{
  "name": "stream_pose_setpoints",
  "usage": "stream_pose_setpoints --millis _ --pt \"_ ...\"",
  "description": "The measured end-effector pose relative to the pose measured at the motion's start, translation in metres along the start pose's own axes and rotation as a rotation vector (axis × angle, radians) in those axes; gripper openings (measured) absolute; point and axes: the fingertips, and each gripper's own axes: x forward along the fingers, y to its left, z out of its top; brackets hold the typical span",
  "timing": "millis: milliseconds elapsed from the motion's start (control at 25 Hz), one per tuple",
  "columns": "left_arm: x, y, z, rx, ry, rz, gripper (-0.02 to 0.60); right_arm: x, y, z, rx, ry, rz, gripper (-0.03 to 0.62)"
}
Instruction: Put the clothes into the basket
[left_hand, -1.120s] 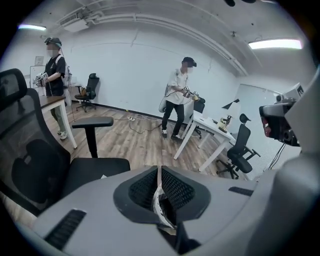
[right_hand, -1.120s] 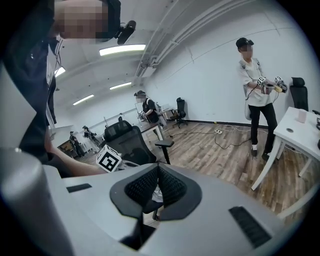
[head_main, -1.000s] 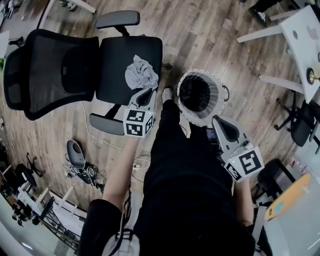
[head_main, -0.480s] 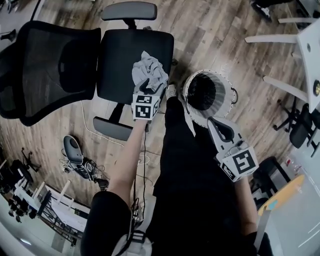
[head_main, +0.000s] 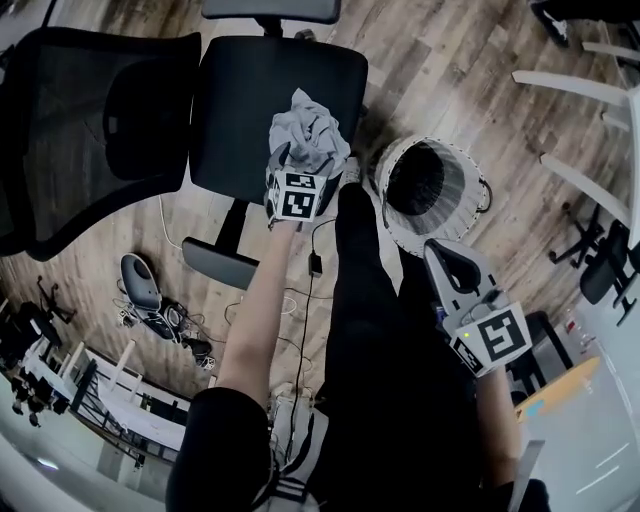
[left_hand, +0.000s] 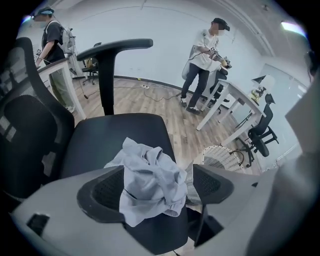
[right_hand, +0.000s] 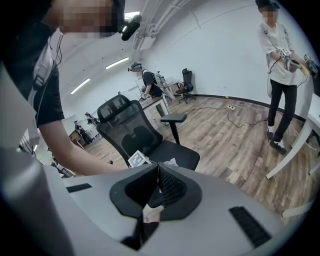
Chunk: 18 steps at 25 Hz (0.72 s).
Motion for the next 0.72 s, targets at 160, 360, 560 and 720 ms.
stream_pose_setpoints --millis 160,360,560,720 --pt "0.023 0.015 -0.013 0.003 0.033 0.032 0.485 0.01 -0.005 -0.002 0.018 0.016 0.0 0.015" --pt "0.051 0.024 -0.025 -0.013 0.075 0.011 0.55 0.015 -0.006 -0.011 0.041 0.044 -0.001 0.015" --pt "0.076 0.027 -0.033 0.036 0.112 0.005 0.551 0.019 -0.009 -0.017 0.069 0.054 -0.012 0.015" --pt "0.089 0.036 -0.045 0.067 0.149 0.043 0.549 0.024 -0.01 -0.024 0.082 0.065 -0.011 0.015"
